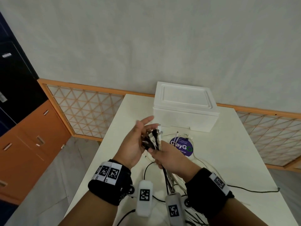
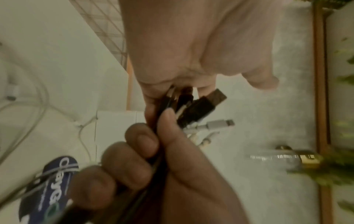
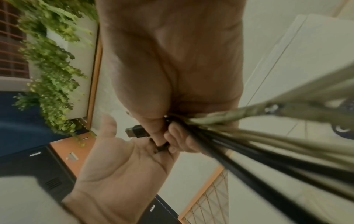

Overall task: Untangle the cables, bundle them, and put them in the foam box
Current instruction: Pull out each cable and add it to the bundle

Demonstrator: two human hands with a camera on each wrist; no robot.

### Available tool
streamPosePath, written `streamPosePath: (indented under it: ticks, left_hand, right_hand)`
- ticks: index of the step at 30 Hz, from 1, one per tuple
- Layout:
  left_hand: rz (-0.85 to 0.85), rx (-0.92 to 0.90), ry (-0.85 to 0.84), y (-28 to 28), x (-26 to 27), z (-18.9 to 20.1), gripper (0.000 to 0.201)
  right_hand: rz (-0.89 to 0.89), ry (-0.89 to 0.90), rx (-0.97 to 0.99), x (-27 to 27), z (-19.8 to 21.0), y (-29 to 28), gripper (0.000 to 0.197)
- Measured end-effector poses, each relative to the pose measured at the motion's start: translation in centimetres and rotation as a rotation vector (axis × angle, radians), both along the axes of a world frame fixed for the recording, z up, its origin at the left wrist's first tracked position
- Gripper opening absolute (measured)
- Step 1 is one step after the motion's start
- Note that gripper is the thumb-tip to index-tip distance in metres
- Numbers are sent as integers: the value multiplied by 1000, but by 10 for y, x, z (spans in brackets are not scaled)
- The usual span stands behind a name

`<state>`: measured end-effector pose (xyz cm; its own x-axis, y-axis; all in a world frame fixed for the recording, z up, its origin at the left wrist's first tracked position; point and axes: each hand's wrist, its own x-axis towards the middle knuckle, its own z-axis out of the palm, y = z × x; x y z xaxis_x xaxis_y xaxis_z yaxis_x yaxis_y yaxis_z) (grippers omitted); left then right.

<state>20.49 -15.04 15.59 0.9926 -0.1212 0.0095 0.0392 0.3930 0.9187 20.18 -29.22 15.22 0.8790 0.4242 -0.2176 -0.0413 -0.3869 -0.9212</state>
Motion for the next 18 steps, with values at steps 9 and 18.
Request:
streamPosePath:
  ticks: [9, 18]
  left_hand:
    - [264, 272, -71, -7, -8, -3, 23]
    - [289, 274, -51, -4, -12, -4, 28]
  right_hand:
    - [149, -297, -417, -3, 14, 15, 34]
    - [63, -345, -511, 4, 10, 25, 12]
